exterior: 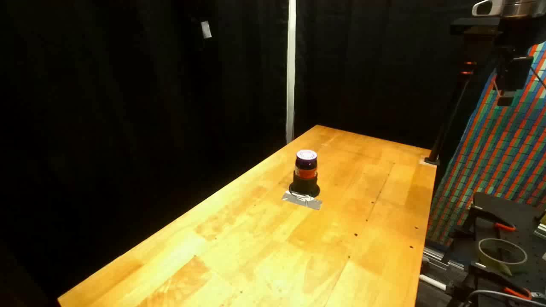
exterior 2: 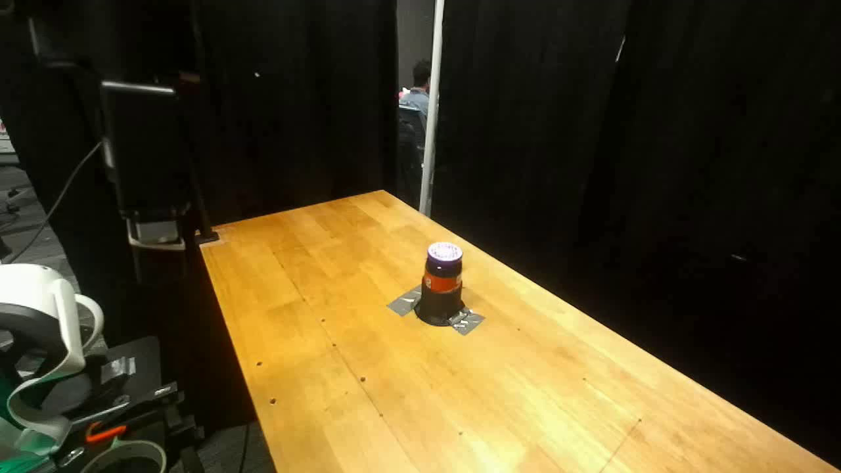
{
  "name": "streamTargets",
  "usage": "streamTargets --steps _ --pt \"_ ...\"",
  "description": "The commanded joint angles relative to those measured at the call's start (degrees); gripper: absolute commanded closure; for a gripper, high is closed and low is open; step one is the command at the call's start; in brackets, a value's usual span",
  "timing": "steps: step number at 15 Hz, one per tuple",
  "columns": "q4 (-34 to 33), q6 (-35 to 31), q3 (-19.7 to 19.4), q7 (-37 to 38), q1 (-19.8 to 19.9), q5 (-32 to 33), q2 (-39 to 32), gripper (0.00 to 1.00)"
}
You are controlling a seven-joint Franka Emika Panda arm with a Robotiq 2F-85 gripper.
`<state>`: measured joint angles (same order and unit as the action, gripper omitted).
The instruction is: Put the rubber band on the jar.
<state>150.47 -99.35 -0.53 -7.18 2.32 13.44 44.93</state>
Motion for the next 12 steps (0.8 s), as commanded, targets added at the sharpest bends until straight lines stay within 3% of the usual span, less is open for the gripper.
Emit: streamTargets --steps 1,6,12 --pt "-0.3 0.2 -0.6 0.4 -0.8 0.4 0.0 0.00" --pt "-1.0 -1.1 -0.6 0.1 -1.2 0.6 -1.2 0.00" --pt "-8.9 -17.9 0.0 -0.2 -4.9 -3.2 -18.9 0.00"
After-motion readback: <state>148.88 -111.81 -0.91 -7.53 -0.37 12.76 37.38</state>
